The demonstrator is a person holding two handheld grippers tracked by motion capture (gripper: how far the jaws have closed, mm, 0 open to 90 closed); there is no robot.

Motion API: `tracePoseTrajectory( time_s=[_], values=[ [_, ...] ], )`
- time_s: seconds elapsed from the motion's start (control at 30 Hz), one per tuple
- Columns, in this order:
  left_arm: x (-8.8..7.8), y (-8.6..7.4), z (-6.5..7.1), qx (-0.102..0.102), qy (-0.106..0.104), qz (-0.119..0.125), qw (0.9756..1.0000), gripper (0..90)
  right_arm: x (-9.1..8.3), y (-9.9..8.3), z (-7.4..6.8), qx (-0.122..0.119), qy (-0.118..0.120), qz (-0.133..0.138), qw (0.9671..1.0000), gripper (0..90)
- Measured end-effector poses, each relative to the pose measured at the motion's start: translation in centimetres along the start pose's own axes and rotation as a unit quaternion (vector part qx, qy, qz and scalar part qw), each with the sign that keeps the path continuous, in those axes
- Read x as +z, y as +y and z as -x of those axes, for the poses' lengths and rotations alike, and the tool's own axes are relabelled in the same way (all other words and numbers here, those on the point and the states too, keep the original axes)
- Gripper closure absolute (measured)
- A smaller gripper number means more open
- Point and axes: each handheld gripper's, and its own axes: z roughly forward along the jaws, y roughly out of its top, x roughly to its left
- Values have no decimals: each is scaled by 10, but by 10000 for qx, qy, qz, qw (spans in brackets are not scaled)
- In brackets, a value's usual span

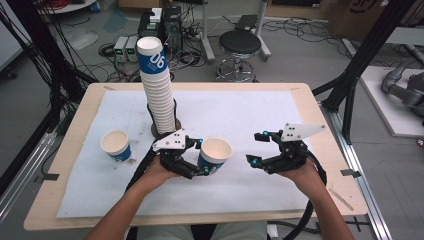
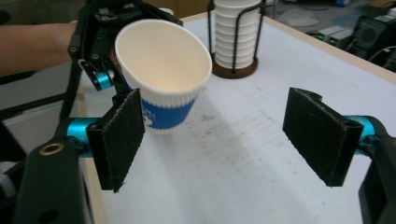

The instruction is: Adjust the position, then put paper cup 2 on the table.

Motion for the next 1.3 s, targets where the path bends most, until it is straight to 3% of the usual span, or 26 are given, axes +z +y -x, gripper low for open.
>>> tracePoseTrajectory(
  time_s=[0.17, 0.33, 0.53, 0.7, 0.93, 1.3],
  values=[
    [0, -4, -2, -22, 180, 152, 9997, 264, -2, -16, 3, 183, -210, 206, 9994, 213],
    [-1, -6, -5, -15, 370, 278, 9989, 264, -6, -32, 6, 200, -539, 450, 9973, 213],
    [-4, -6, -8, -32, 643, 514, 9966, 260, -10, -51, 10, 343, -819, 571, 9944, 213],
    [-5, -7, -10, -51, 764, 596, 9953, 258, -11, -61, 12, 330, -1061, 597, 9920, 213],
    [-5, -8, -14, -85, 847, 704, 9939, 256, -11, -65, 14, 328, -1201, 534, 9908, 213],
    [-4, -9, -20, -119, 1045, 895, 9904, 256, -13, -69, 14, 314, -1210, 530, 9907, 213]
  ],
)
